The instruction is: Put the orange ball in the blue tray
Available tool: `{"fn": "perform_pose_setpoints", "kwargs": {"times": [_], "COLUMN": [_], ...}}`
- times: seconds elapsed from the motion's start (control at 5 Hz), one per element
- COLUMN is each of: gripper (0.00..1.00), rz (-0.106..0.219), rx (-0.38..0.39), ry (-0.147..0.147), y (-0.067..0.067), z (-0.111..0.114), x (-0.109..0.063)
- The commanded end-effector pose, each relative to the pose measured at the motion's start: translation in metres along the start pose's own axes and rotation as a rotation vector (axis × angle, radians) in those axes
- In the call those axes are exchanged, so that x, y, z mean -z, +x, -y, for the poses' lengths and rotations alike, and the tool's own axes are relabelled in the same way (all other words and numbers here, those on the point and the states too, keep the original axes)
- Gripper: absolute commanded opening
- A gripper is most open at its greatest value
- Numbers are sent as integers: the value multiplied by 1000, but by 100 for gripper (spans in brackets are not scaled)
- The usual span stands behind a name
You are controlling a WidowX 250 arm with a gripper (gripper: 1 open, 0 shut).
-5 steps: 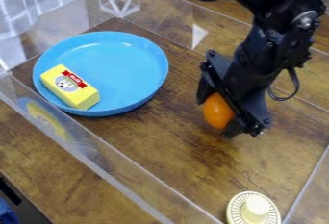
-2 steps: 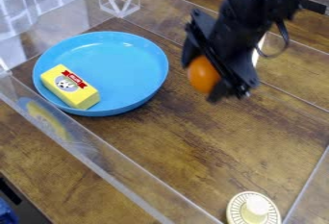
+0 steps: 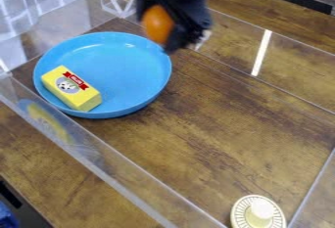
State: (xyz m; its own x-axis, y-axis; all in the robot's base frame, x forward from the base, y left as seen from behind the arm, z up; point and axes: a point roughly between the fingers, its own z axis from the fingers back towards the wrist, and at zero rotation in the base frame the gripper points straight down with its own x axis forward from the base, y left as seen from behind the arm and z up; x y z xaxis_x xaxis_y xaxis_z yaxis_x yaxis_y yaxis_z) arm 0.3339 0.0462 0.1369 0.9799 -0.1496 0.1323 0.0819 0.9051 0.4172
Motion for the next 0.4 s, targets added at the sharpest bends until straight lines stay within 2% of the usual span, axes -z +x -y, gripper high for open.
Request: {"fn": "perform_pose_setpoints", "kwargs": {"times": [0.0,0.2], "gripper": [0,0], "rz": [42,39], "rx": [-81,-104], "ry": [14,3], "y": [-16,-30], "z": [-36,-45], "x": [-7,7]}}
